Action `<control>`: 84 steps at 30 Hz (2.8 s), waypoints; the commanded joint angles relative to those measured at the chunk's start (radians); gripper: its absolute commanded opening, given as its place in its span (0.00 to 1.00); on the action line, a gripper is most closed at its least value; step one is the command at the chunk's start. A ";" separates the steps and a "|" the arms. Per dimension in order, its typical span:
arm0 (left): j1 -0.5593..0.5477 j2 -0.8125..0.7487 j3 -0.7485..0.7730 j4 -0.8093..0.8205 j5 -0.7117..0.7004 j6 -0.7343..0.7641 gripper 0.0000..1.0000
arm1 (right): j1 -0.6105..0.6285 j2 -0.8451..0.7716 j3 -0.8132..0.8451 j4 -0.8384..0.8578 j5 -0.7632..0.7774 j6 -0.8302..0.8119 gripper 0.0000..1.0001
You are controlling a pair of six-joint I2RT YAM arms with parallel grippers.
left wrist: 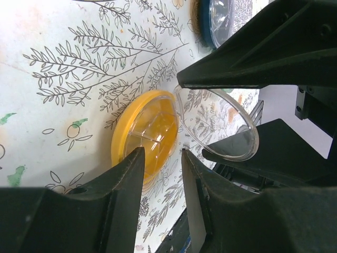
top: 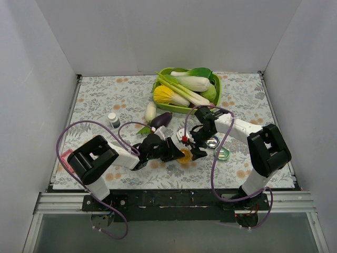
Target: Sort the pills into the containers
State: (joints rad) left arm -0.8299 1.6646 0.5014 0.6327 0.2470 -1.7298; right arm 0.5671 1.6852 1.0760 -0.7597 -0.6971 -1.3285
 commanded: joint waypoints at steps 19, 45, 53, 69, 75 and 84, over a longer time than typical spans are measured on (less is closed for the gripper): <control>0.018 0.027 0.026 -0.133 -0.025 -0.010 0.33 | -0.125 -0.056 -0.010 0.033 -0.082 0.081 0.96; 0.018 -0.077 0.083 -0.214 -0.038 -0.027 0.35 | 0.082 -0.228 -0.002 0.108 -0.013 0.600 0.12; 0.018 -0.077 0.080 -0.215 -0.041 -0.034 0.35 | 0.097 -0.162 -0.013 0.069 0.094 0.584 0.01; 0.018 -0.080 0.081 -0.212 -0.025 -0.043 0.36 | 0.097 -0.183 0.019 0.023 0.143 0.560 0.09; 0.018 -0.150 0.117 -0.218 -0.006 -0.053 0.43 | 0.097 -0.202 0.104 -0.067 0.056 0.517 0.18; 0.018 -0.434 0.105 -0.436 -0.136 0.073 0.49 | 0.093 -0.378 0.127 0.048 0.094 0.641 0.63</control>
State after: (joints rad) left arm -0.8169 1.3899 0.6041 0.3401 0.2043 -1.7535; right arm 0.6621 1.4418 1.2160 -0.8314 -0.6369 -0.7864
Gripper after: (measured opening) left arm 0.470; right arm 0.454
